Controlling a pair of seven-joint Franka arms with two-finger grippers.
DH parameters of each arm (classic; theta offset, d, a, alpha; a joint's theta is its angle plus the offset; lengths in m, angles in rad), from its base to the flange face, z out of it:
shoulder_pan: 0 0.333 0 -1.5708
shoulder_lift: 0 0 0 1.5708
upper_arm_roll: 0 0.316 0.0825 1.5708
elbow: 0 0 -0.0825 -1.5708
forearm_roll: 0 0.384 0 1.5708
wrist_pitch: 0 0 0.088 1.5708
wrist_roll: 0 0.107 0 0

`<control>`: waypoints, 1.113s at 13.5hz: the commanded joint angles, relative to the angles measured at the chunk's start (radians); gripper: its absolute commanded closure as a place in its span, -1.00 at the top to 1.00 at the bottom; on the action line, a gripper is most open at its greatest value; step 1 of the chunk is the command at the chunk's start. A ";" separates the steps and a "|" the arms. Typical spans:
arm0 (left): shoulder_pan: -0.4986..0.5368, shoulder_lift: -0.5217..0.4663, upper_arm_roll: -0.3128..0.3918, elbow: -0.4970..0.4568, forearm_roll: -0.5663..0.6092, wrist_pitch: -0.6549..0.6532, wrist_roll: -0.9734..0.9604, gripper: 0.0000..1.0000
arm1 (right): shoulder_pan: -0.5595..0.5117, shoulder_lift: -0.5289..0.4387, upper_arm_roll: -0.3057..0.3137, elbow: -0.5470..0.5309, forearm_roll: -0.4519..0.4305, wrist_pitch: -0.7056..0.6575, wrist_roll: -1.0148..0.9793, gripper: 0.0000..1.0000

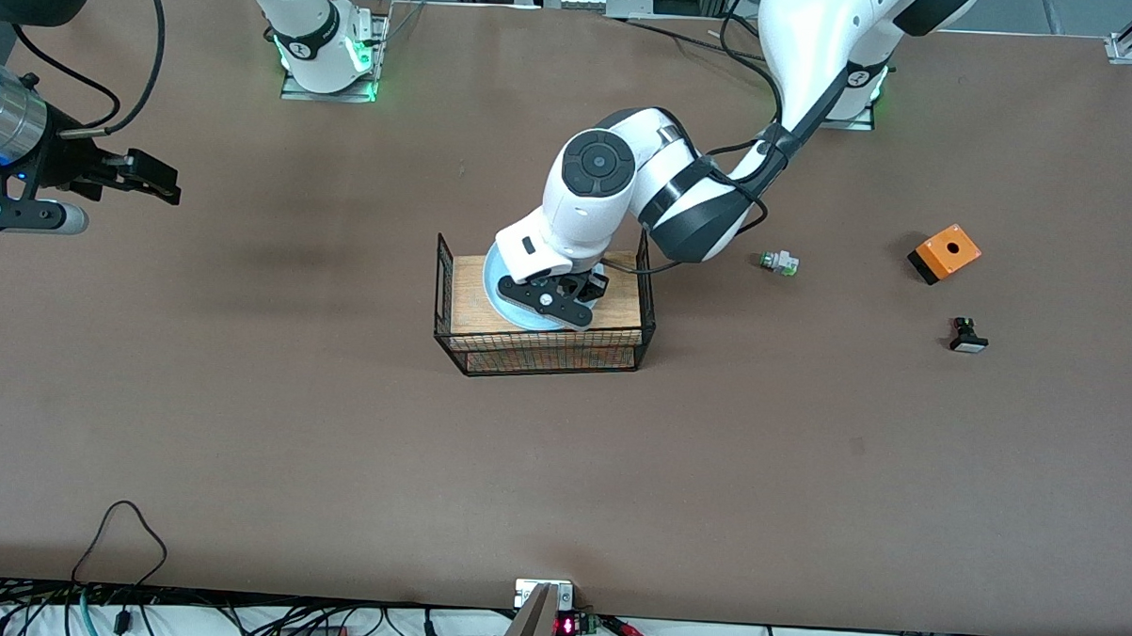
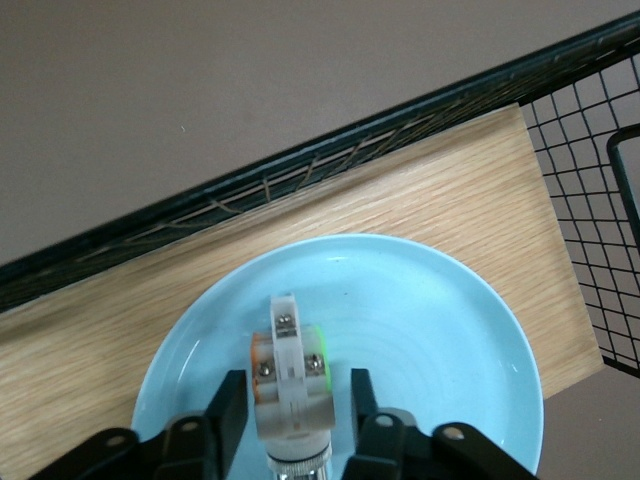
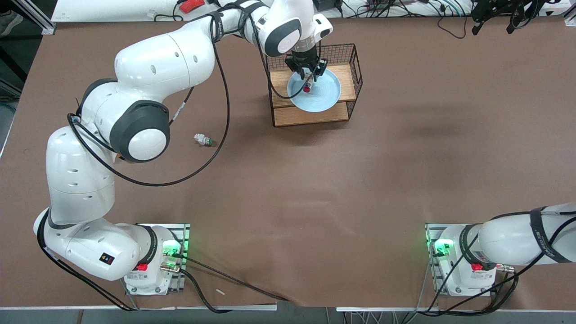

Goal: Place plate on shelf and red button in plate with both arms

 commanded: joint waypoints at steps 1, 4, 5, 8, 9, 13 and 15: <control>0.001 -0.038 0.003 0.008 0.023 -0.084 -0.018 1.00 | -0.012 0.017 0.003 0.050 0.006 -0.011 0.021 1.00; 0.024 -0.134 0.004 0.014 0.022 -0.271 -0.038 1.00 | -0.018 0.035 0.000 0.095 0.003 0.032 0.021 1.00; 0.038 -0.165 0.004 0.014 0.023 -0.342 -0.072 1.00 | -0.019 0.035 0.001 0.095 0.003 0.032 0.023 1.00; 0.096 -0.242 0.004 0.022 0.025 -0.494 -0.141 1.00 | -0.019 0.035 0.001 0.097 -0.002 0.032 0.021 1.00; 0.107 -0.253 0.006 0.020 0.025 -0.543 -0.153 1.00 | -0.019 0.035 0.001 0.097 -0.002 0.033 0.021 1.00; 0.205 -0.282 0.015 0.050 0.111 -0.677 -0.146 1.00 | -0.010 0.035 0.001 0.100 -0.013 0.032 0.018 1.00; 0.286 -0.296 0.006 0.063 0.111 -0.680 -0.118 1.00 | -0.005 0.035 0.006 0.100 -0.014 0.032 0.020 1.00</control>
